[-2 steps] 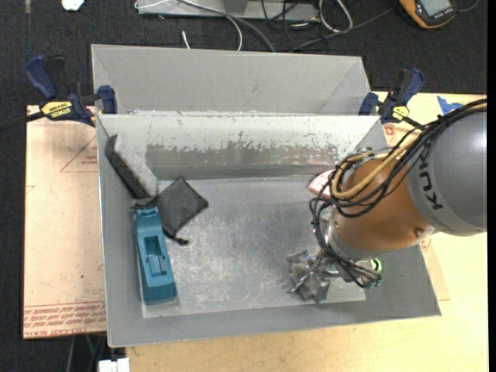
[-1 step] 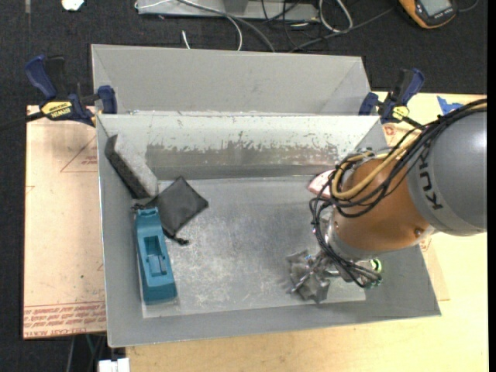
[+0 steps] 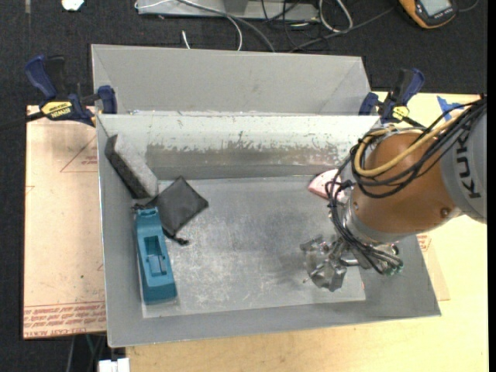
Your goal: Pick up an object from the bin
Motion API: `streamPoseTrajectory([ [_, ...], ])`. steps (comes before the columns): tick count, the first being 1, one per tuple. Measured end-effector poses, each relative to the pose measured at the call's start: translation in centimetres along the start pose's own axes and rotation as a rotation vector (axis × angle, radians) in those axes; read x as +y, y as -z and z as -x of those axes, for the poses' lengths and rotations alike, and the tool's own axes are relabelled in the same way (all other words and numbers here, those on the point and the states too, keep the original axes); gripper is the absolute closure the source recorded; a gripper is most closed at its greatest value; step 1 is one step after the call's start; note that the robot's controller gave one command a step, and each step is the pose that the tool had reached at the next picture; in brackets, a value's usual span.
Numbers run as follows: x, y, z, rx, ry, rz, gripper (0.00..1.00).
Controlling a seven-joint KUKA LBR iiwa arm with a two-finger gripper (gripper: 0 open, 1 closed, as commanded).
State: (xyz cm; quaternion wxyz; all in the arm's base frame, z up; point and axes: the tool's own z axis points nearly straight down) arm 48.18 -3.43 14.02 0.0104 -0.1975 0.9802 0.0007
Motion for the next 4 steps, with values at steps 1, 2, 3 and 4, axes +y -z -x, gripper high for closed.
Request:
streamPoseTrajectory([
  [1,0.8,8.3,0.3,0.002,0.086,0.002,1.00],
  [2,-1.7,3.8,0.5,-0.008,0.139,-0.004,1.00],
  [3,-1.4,1.6,0.0,-0.001,0.139,0.002,1.00],
  [4,-3.1,1.8,0.5,-0.006,0.139,-0.001,1.00],
])
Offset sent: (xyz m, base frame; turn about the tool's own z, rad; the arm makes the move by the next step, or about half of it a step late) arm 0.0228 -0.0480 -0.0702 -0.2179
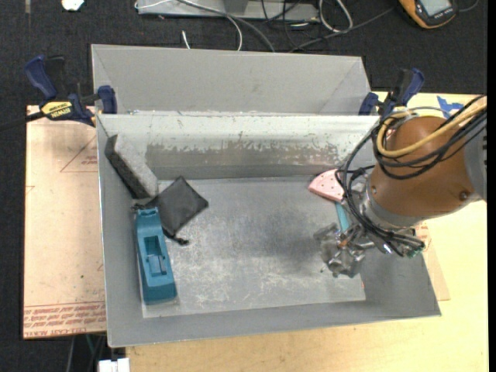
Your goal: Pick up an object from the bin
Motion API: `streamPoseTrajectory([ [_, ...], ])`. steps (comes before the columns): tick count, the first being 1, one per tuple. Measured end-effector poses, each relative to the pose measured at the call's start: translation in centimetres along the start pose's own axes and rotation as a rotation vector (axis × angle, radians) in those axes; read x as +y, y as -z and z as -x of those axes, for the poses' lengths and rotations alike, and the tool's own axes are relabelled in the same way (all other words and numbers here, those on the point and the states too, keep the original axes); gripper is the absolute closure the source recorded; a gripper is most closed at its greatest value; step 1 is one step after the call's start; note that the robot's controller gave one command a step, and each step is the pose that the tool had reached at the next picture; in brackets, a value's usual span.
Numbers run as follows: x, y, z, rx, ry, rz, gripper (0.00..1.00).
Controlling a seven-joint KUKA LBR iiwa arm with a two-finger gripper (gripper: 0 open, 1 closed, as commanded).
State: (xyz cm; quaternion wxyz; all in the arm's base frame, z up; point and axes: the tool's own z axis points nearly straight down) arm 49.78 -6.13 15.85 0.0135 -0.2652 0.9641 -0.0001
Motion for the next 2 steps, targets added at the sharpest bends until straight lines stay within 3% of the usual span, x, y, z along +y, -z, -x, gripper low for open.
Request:
streamPoseTrajectory([
  [1,-0.2,-1.8,-0.9,-0.002,-0.016,0.003,1.00],
  [2,-1.6,3.1,-0.3,-0.001,0.051,0.002,1.00],
])
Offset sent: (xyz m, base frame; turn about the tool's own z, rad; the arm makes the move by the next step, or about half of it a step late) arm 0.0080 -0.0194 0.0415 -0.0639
